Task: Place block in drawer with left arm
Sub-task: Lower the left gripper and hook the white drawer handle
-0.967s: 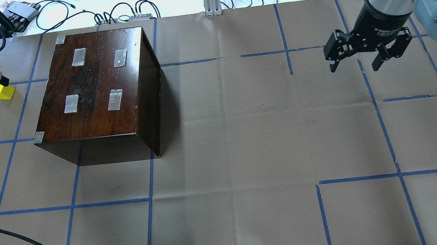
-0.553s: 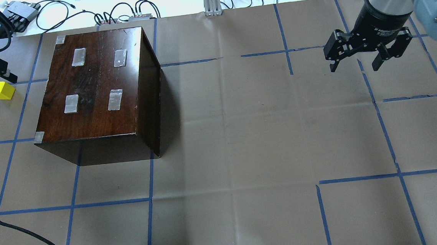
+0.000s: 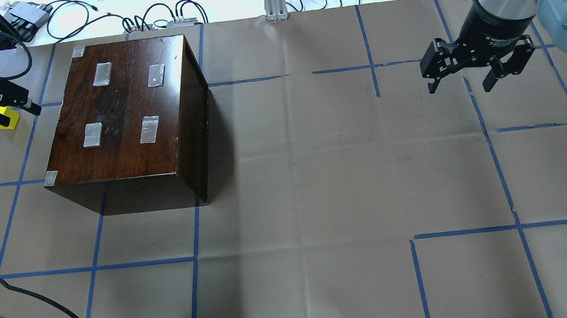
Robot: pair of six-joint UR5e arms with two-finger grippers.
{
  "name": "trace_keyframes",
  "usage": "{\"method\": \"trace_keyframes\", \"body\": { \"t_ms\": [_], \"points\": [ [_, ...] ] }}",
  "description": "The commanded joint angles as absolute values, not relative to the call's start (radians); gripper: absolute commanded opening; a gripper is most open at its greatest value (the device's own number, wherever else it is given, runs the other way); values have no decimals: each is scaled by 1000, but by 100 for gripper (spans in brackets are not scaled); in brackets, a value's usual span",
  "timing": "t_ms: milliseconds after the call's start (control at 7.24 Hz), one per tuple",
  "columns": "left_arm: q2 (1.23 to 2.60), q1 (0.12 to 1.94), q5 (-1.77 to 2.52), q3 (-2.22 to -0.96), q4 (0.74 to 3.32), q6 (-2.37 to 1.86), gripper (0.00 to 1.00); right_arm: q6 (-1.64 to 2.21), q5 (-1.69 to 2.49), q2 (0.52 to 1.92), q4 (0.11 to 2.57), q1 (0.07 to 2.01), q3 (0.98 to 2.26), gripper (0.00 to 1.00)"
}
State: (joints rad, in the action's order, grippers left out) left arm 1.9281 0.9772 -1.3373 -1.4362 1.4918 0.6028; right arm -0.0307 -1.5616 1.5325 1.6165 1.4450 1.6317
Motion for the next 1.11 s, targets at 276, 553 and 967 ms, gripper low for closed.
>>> {"method": "trace_keyframes", "body": {
  "t_ms": [276,553,967],
  "points": [
    [1976,985,-1336,-1445,1489,609,98,-31,-1562,1532,1617,1445,1631,100],
    [1994,986,-1338,-1448,1488,611,98,-31,-1562,1532,1617,1445,1632,100],
    [2020,992,-1338,-1448,1488,611,98,-31,-1562,1532,1617,1445,1631,100]
  ]
}}
